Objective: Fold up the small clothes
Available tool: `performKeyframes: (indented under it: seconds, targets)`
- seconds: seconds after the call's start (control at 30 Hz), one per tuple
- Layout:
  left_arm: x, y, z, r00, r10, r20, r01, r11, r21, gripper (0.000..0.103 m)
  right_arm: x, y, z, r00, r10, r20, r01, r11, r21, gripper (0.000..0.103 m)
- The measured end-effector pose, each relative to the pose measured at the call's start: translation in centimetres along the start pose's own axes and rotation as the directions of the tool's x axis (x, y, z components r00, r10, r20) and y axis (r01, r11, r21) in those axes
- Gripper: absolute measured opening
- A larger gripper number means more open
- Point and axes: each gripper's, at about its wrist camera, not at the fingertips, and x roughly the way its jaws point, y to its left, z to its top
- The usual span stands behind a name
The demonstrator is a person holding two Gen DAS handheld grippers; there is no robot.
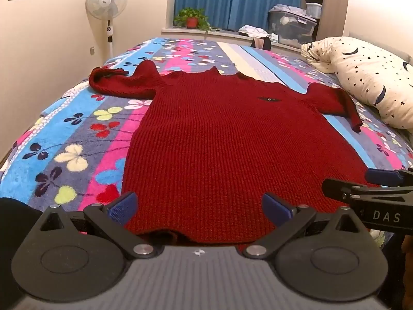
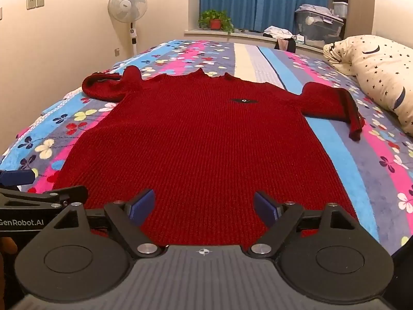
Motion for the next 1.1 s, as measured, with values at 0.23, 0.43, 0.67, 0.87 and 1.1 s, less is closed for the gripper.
performKeyframes:
  seconds: [0.23,0.43,0.67,0.87,1.1]
  targets:
    - [0.0,-0.1,0.0,1.000,-0.002,0.003,0.002,1.000,0.000,0.103,0.4,0.5,-0.1,1.000,0.021,0.010,-0.021,1.000,-0.007,0.084]
    - [0.0,-0.1,0.1,1.000,-0.005,0.006,0.005,1.000,0.001,0.103,-0.3,0.3,0.2,1.000,0.021,0.011,-0.021,1.000,-0.016,0.084]
    - [-0.2,-0.3,0.1,1.000,-0.004,0.007,0.004,1.000,0.001,0.103,-0.7,0.3,0.3,1.000,0.009,0.020,-0.008,0.999,-0.049,0.084]
    - [-0.2,-0.3,0.1,1.000,-0.004,0.008,0.004,1.000,0.001,0.103,-0.7,0.2,0.3,0.999,0.014,0.030,-0.012,0.999,-0.042,0.084]
    - [-0.2,-0.3,0.1,1.000,-0.005,0.008,0.005,1.000,0.002,0.103,-0.8,0.2,0.2,0.999,0.021,0.048,-0.020,0.999,-0.032,0.084]
